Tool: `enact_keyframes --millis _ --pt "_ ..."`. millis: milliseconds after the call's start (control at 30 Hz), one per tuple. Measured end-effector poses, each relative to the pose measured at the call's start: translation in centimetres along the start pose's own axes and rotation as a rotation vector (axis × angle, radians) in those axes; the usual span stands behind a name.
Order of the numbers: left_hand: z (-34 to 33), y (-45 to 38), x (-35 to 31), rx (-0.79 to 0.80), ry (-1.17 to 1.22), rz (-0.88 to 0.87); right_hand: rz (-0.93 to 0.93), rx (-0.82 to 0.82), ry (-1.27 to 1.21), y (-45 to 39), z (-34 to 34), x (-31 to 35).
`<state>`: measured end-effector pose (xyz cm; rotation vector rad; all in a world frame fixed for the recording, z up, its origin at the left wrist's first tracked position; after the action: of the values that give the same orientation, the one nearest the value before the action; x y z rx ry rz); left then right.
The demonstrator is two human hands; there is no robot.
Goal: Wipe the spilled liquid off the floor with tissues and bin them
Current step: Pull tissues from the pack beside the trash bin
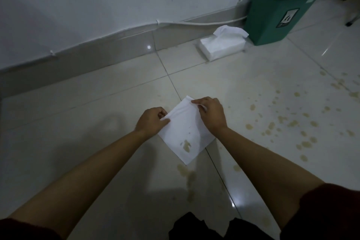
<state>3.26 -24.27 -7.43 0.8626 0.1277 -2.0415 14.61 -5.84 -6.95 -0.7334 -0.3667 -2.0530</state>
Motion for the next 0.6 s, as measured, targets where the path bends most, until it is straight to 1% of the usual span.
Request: enact_keyframes --millis 133,200,267,333,400,467,533,600 --pt "-0.2 0.0 0.4 -0.036 -0.014 0.007 0.014 0.041 0.165 -0.5 -0.8 -0.2" --pt "-0.1 0.0 0.2 -0.074 -0.061 -0.015 -0.001 0.038 0.173 -0.6 -1.1 -0.5" --pt "0.2 0.1 -0.4 -0.128 -0.154 -0.099 -0.049 0.012 0.108 -0.4 -1.3 -0.7" --pt "0.1 0.4 -1.5 -0.147 -0.195 -0.245 -0.069 -0.026 0.070 0.0 -1.3 -0.7" --pt "-0.7 0.8 -2.4 -0.068 -0.188 -0.357 -0.063 -0.075 0.069 0.2 -0.9 -0.4" --pt "-2.2 1.2 -2.9 0.058 -0.244 -0.433 -0.063 -0.098 0.063 0.2 -0.2 -0.1" --pt "-3.7 1.7 -3.1 0.147 -0.345 -0.488 -0.072 -0.078 0.067 0.3 0.5 0.3" --pt "-5.1 2.6 -3.1 0.196 -0.424 -0.510 -0.073 -0.063 0.072 1.0 1.0 0.5"
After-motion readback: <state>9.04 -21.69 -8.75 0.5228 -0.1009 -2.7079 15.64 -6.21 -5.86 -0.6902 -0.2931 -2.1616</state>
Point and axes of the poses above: each hand's wrist, its own y-axis away from the middle knuckle, its own z-axis out of the back of the hand, x = y × z, the point moved 5 cm from there along -y, towards the middle knuckle, and after that the axes turned 1 degree about -x, right-handed, at the moved point
